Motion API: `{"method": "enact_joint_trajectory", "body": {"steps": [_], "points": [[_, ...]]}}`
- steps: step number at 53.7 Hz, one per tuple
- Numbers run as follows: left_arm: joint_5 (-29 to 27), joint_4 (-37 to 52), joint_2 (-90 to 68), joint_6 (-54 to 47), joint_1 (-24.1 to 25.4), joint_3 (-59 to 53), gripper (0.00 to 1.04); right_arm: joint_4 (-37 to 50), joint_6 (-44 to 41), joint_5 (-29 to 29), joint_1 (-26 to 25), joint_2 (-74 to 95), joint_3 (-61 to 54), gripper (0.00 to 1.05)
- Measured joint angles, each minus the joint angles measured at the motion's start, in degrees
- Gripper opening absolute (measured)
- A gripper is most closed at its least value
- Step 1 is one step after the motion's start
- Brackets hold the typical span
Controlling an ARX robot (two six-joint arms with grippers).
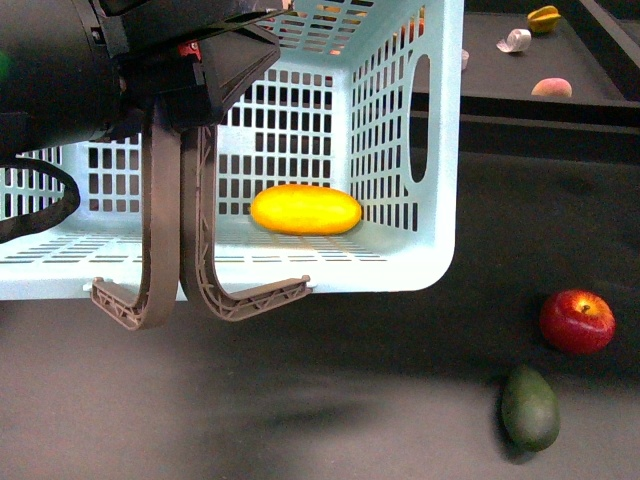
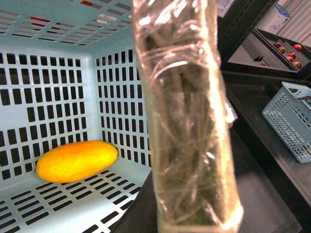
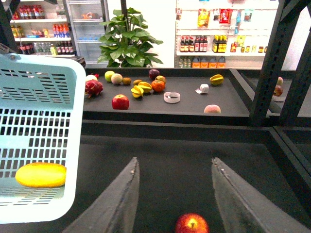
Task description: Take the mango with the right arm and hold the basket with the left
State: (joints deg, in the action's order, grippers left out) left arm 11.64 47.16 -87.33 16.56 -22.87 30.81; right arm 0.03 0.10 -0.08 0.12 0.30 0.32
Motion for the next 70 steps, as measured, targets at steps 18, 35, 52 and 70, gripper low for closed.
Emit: {"method": "enact_joint_trajectory", "body": {"steps": [18, 35, 52, 70], "points": [[-14.2, 8.6, -5.8, -7.0, -0.1, 5.0, 0.08, 0.0, 0.0, 0.0, 0.0, 0.0, 0.0, 0.98], [-28.4, -1.7, -14.6, 14.3, 6.7, 18.9, 0.08, 0.0, 0.0, 0.0, 0.0, -0.1, 0.0, 0.97], [-31.4, -11.6, -21.9, 42.2, 12.6, 27.6, 0.08, 0.0, 0.0, 0.0, 0.0, -0.1, 0.0, 0.97], [-31.2, -16.0, -29.1, 58.0, 15.1, 33.2, 0.08, 0.0, 0.0, 0.0, 0.0, -0.1, 0.0, 0.97]]}}
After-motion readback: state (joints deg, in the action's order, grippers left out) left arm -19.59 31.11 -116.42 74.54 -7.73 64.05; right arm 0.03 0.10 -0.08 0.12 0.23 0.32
